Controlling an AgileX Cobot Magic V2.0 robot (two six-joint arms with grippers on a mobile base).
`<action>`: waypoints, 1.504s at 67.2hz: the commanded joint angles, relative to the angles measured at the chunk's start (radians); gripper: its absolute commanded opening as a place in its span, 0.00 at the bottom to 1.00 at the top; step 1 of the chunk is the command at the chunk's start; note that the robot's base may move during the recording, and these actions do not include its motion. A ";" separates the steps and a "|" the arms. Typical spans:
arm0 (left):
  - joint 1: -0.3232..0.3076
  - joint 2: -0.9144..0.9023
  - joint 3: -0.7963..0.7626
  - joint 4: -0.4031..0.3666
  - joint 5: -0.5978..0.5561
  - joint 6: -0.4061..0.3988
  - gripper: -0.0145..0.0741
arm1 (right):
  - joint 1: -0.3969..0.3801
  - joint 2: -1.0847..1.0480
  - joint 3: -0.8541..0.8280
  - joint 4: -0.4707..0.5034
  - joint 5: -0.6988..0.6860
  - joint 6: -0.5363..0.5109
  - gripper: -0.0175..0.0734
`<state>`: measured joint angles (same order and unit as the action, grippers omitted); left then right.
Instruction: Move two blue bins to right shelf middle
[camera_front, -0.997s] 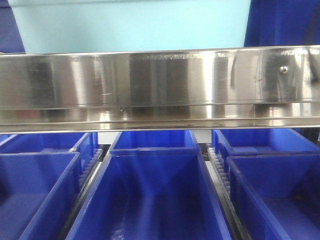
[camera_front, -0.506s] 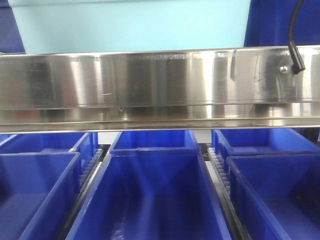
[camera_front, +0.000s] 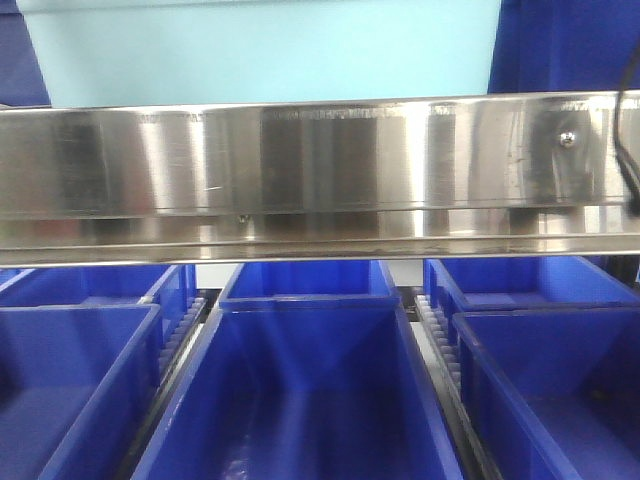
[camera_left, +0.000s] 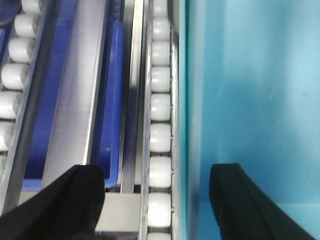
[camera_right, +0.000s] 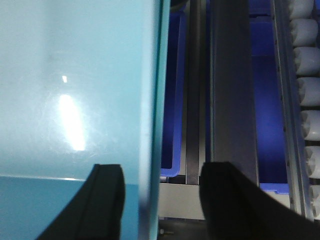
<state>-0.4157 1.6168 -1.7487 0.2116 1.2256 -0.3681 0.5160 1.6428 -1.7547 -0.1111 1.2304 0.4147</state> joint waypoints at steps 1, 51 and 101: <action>-0.002 -0.004 0.014 -0.004 -0.004 0.000 0.57 | -0.003 -0.002 0.004 -0.008 -0.009 -0.008 0.42; -0.002 0.021 0.063 -0.036 -0.004 -0.001 0.57 | -0.003 0.051 0.006 -0.008 -0.009 -0.008 0.37; -0.002 0.022 0.063 -0.045 -0.004 -0.001 0.57 | -0.003 0.051 0.006 -0.008 -0.009 -0.008 0.37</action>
<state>-0.4157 1.6436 -1.6868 0.1705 1.2256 -0.3681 0.5160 1.6947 -1.7528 -0.1111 1.2292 0.4125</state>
